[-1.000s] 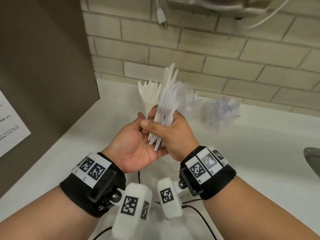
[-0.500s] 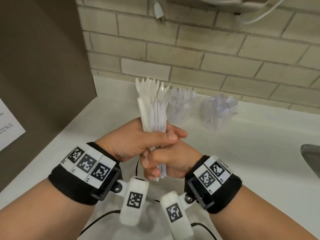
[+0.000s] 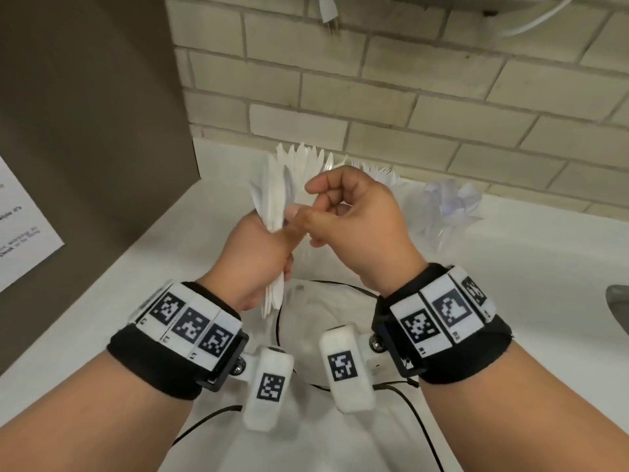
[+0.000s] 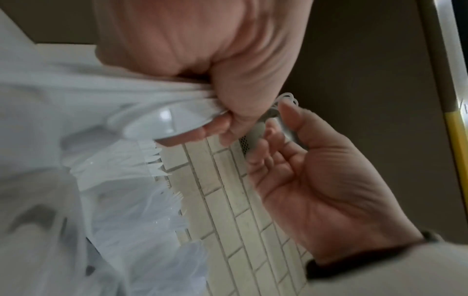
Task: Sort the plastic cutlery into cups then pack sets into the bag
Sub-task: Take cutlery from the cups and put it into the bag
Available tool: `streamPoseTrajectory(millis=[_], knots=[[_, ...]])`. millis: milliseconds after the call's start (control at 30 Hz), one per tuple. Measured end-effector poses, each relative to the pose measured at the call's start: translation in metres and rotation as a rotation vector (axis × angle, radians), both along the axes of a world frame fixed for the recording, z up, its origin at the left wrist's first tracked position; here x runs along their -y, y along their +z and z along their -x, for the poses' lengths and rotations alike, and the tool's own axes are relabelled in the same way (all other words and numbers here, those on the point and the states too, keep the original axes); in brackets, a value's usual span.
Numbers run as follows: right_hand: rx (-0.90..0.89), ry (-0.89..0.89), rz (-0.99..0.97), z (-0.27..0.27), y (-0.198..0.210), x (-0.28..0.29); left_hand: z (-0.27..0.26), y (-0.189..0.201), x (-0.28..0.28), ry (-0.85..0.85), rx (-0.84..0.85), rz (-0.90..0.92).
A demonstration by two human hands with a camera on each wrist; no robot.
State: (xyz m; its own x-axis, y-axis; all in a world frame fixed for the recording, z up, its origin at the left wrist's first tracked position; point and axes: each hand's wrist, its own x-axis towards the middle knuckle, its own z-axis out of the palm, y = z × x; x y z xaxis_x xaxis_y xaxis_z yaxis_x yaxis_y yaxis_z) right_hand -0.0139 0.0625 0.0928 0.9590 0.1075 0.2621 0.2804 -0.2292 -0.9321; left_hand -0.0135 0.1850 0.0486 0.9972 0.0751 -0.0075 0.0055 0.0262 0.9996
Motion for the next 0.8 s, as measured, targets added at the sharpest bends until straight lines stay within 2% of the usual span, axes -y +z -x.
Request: streamPoseTrajectory(millis=[100, 200, 300, 367, 467, 567, 800], knots=[[-0.015, -0.033, 0.114, -0.004, -0.002, -0.009, 0.0, -0.004, 0.002, -0.002, 0.04, -0.143], [-0.043, -0.077, 0.233, -0.009, -0.007, -0.013, -0.003, -0.008, 0.005, 0.024, 0.106, -0.361], [-0.008, -0.106, 0.335, -0.01, -0.007, -0.015, -0.005, -0.012, 0.009, 0.062, 0.081, -0.49], [-0.008, -0.106, 0.368, -0.012, -0.008, -0.014, -0.006, -0.015, 0.01, 0.043, 0.053, -0.446], [-0.062, -0.082, 0.306, -0.016, -0.008, -0.009, -0.004, -0.015, 0.01, -0.028, -0.003, -0.246], [-0.111, -0.073, 0.259, -0.016, -0.007, -0.005, 0.0, -0.013, 0.009, -0.138, 0.037, -0.078], [-0.159, -0.134, 0.172, -0.017, -0.01, -0.009, 0.003, -0.013, 0.012, -0.267, 0.068, 0.115]])
